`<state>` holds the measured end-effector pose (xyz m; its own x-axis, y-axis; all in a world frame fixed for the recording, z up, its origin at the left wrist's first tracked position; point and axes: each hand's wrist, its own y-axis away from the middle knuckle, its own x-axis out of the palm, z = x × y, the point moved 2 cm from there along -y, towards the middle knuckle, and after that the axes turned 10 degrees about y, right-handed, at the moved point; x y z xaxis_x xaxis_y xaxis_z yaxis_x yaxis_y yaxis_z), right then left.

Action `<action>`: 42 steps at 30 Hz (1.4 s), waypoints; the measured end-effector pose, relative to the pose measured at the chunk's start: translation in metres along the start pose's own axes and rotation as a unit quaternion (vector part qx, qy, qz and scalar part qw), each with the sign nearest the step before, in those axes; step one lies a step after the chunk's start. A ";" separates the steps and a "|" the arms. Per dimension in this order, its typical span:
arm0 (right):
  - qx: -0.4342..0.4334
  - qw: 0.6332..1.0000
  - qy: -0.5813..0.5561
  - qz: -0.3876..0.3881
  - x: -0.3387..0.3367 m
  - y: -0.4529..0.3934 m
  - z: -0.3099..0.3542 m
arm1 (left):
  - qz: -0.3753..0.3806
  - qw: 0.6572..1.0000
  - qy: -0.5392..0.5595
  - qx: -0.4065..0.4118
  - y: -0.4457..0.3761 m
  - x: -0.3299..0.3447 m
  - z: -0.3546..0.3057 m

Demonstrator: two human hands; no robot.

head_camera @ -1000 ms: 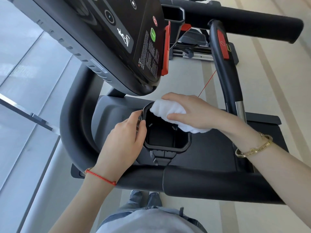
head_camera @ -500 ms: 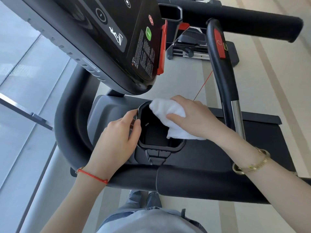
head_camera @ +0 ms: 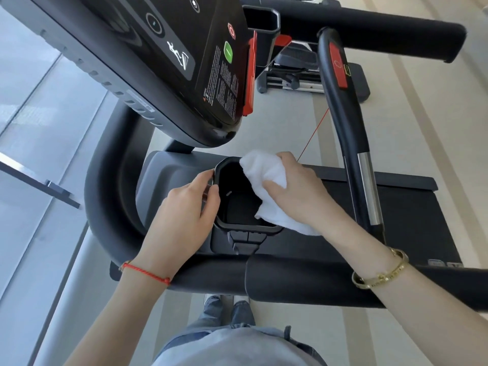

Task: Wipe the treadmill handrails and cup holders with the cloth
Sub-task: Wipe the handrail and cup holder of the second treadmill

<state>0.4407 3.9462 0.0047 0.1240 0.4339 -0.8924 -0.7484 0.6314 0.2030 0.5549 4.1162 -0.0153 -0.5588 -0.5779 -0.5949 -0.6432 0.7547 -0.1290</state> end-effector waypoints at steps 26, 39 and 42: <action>0.018 0.999 -0.002 0.032 0.009 0.008 -0.011 | 0.027 0.999 -0.002 -0.026 0.002 -0.003 -0.004; -0.316 0.916 0.236 0.067 -0.011 -0.051 0.041 | 0.013 0.999 -0.018 -0.028 0.003 -0.003 -0.007; -0.299 0.925 0.230 0.044 -0.008 -0.050 0.041 | 0.007 0.999 -0.014 -0.030 0.004 -0.004 -0.007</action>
<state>0.5037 3.9374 0.0184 -0.1416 0.0608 -0.9881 -0.9861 0.0786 0.1462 0.5509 4.1189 -0.0080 -0.5533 -0.5584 -0.6181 -0.6664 0.7419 -0.0736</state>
